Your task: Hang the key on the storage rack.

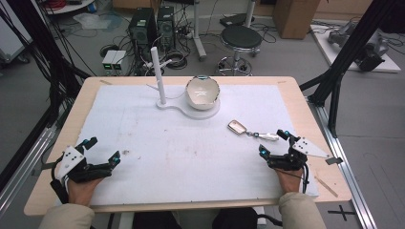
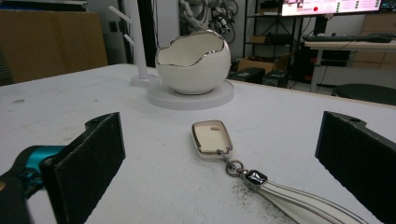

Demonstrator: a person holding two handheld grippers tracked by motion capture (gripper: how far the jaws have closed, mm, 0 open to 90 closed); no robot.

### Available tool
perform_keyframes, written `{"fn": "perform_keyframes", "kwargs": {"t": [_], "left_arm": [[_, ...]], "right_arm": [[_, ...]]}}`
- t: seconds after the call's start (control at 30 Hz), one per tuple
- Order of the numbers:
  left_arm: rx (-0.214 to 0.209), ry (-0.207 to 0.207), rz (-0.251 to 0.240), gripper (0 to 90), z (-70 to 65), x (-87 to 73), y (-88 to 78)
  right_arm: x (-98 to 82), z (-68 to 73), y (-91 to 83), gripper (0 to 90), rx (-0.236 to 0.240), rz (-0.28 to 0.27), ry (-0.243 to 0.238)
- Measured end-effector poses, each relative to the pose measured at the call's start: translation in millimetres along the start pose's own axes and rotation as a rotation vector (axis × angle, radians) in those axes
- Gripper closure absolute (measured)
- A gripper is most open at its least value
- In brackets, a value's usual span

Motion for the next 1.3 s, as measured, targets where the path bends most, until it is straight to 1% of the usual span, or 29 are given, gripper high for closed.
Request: {"fn": "perform_keyframes", "kwargs": {"t": [0.1,0.17,0.23,0.27,0.37,0.4,0.47,0.53,0.6,0.67,0.7,0.73,0.77,0.8,0.9,0.93,0.97,1.03,1.1,1.13,1.17,1.2,1.23,1.27,1.3], "left_arm": [[0.002,0.0,-0.003,1.7,-0.1,0.1,-0.2],[0.002,-0.002,-0.002,1.7,0.0,0.0,-0.2],[0.0,-0.002,-0.001,1.7,0.2,0.0,-0.3],[0.002,-0.003,-0.004,1.7,0.2,0.0,-0.5],[0.006,-0.005,0.002,1.7,0.9,0.0,0.1],[0.004,-0.007,0.002,1.7,0.7,-0.1,0.1],[0.005,-0.005,-0.002,1.7,0.7,0.0,-0.3],[0.006,-0.007,-0.003,1.7,0.8,0.0,-0.3],[0.004,-0.011,-0.002,1.7,0.7,0.1,-0.1],[0.001,-0.008,0.004,1.7,0.6,0.0,0.1],[0.002,-0.007,0.002,1.7,0.4,0.0,0.2],[0.002,-0.007,0.001,1.7,0.3,0.0,0.0],[0.004,-0.005,-0.002,1.7,0.6,0.1,-0.2],[0.006,-0.006,-0.003,1.7,0.8,0.0,-0.5],[0.003,-0.012,-0.001,1.7,0.9,0.1,0.1],[0.003,-0.01,0.0,1.7,1.0,0.1,0.3],[0.001,-0.01,0.003,1.7,1.0,0.1,0.4],[0.002,-0.012,0.009,1.7,1.1,0.0,1.1],[0.0,-0.014,0.015,1.7,1.1,0.0,1.8],[0.001,-0.01,0.016,1.7,1.3,-0.1,1.6],[-0.001,-0.009,0.015,1.7,1.3,-0.1,1.2],[0.001,-0.011,0.013,1.7,1.3,-0.1,1.2],[0.001,-0.015,0.01,1.7,1.2,-0.1,1.2],[-0.001,-0.013,0.009,1.7,1.3,0.0,1.2],[-0.002,-0.012,0.009,1.7,1.3,0.0,1.1]], "right_arm": [[0.0,0.0,0.0,0.5,0.001,0.003,-0.004],[-0.1,0.0,-0.5,0.5,0.003,0.002,0.011],[-0.1,0.2,-0.4,0.5,0.001,0.001,0.009],[-0.1,0.4,-0.1,0.5,0.002,0.004,-0.001],[0.0,-0.2,0.1,0.5,0.002,-0.001,0.001],[-0.2,0.4,-0.1,0.5,0.002,0.006,-0.001],[0.0,0.5,0.3,0.5,0.004,0.002,-0.009],[-0.1,1.1,0.3,0.5,0.001,0.007,-0.004],[0.3,-0.1,0.5,0.5,0.004,0.001,-0.011],[0.2,-0.4,1.2,0.5,0.005,0.014,0.007],[0.2,-0.4,1.2,0.5,0.005,0.014,0.007],[0.0,-0.2,2.9,0.6,0.007,0.033,0.003],[0.3,-0.5,4.0,0.6,0.009,0.04,-0.002],[0.2,-0.2,4.4,0.5,0.014,0.051,0.006],[0.9,-1.6,5.4,0.5,0.017,0.059,0.018],[1.8,-2.3,5.4,0.6,0.019,0.067,0.015],[3.7,-3.4,5.3,0.6,0.022,0.074,0.009],[10.8,-6.7,3.5,0.6,0.024,0.09,0.016],[19.7,-10.9,1.8,0.6,0.031,0.107,0.0],[25.6,-12.8,0.5,0.6,0.032,0.125,-0.003],[40.6,-18.6,-1.9,0.6,0.037,0.166,-0.022],[40.6,-18.6,-1.9,0.6,0.037,0.166,-0.022],[45.9,-20.7,-2.6,0.5,0.037,0.179,-0.026],[52.7,-24.0,-3.3,0.5,0.036,0.192,-0.039],[65.3,-29.0,-4.4,0.6,0.044,0.219,-0.045]]}}
Point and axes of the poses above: each handheld gripper's, and its own axes: y roughly forward along the jaws, x roughly out of its top, z roughly to its left, the point moved 4 cm from there along y, roughly forward along the jaws, and after that the axes turned 10 degrees about x, right-handed, at the moved point
